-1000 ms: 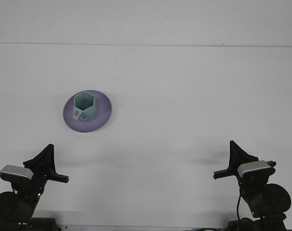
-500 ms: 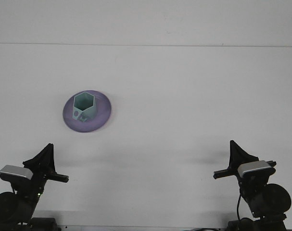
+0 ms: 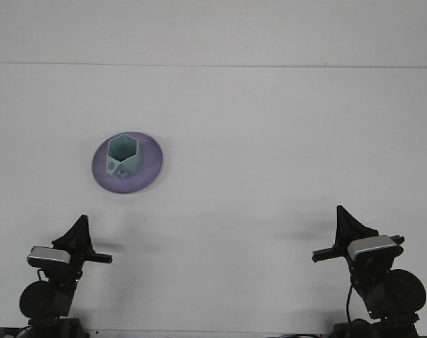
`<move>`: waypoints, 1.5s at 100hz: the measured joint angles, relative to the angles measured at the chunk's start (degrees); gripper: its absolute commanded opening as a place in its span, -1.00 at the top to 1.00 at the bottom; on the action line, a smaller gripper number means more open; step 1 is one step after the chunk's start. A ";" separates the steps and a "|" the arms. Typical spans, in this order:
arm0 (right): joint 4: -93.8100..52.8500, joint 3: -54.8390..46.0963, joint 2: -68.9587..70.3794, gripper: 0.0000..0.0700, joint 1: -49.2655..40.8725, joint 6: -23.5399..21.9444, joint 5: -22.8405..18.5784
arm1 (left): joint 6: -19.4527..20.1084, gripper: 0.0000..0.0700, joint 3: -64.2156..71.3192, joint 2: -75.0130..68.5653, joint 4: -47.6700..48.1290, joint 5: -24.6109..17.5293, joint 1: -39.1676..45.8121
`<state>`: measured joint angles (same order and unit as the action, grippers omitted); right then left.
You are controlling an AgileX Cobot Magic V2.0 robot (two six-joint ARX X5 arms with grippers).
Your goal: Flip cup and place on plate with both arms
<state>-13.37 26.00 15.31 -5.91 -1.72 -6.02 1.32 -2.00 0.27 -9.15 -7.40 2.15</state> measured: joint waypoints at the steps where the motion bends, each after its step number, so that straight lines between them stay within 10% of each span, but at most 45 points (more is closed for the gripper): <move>1: 0.02 0.00 0.00 1.00 0.00 0.00 0.00 | 0.11 0.96 0.02 -0.02 -0.39 -0.02 0.00; 100: 0.92 -0.28 -1.16 1.00 1.49 3.50 1.77 | -2.10 0.96 0.02 0.04 -0.68 0.00 -0.02; 150: 12.66 -25.11 -15.19 1.00 5.92 12.41 0.09 | -2.12 0.96 0.02 0.04 -0.68 0.02 -0.02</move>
<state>-0.71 0.89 0.12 0.01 10.70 -5.93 -0.80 -1.98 0.32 -9.82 -7.38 2.13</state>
